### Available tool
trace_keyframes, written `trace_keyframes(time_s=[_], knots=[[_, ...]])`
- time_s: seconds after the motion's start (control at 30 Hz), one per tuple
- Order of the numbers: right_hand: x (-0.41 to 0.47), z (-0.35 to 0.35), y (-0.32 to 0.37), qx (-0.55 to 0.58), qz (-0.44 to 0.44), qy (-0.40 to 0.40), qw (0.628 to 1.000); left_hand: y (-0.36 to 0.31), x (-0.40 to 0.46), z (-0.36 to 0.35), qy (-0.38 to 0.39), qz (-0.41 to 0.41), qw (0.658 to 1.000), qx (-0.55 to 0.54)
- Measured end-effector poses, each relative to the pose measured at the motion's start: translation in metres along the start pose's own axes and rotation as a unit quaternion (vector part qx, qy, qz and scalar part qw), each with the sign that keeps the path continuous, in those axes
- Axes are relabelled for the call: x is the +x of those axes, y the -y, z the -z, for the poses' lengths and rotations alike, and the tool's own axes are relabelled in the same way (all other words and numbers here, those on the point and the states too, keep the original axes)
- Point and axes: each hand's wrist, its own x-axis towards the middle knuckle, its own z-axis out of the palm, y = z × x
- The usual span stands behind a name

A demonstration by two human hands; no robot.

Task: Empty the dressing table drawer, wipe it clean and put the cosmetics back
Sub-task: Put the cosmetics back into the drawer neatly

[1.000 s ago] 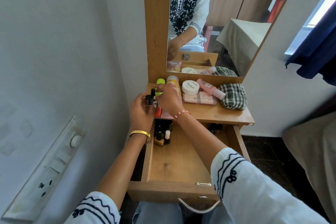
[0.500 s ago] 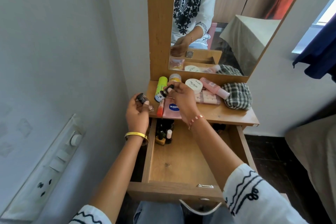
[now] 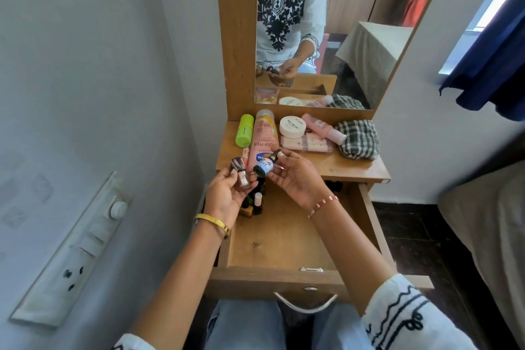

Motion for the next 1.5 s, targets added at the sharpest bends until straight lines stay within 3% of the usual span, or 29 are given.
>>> trace_keyframes(time_s=[0.13,0.23,0.47,0.67,0.8,1.1,1.5], knots=[[-0.007,0.011,-0.004,-0.01,0.007,-0.021,1.0,0.008,-0.001,0.011,0.011,-0.049,0.989,0.14],[-0.014,0.024,-0.01,-0.027,0.009,-0.04,0.999,0.015,-0.005,0.021,0.007,-0.102,0.941,0.322],[-0.028,0.049,-0.027,-0.069,0.029,-0.072,0.995,0.032,-0.01,0.034,0.029,-0.176,0.746,0.642],[-0.034,0.06,-0.04,-0.084,0.033,-0.088,0.992,0.041,-0.005,0.03,0.037,-0.205,0.517,0.83],[-0.035,0.063,-0.046,-0.092,0.03,-0.094,0.991,0.046,0.001,0.031,0.028,-0.209,0.434,0.876],[-0.027,0.065,-0.055,-0.126,0.027,-0.099,0.987,0.051,0.013,0.035,0.004,-0.209,0.36,0.909],[-0.031,0.065,-0.057,-0.149,0.033,-0.103,0.983,0.052,0.013,0.033,-0.018,-0.219,0.357,0.908]])
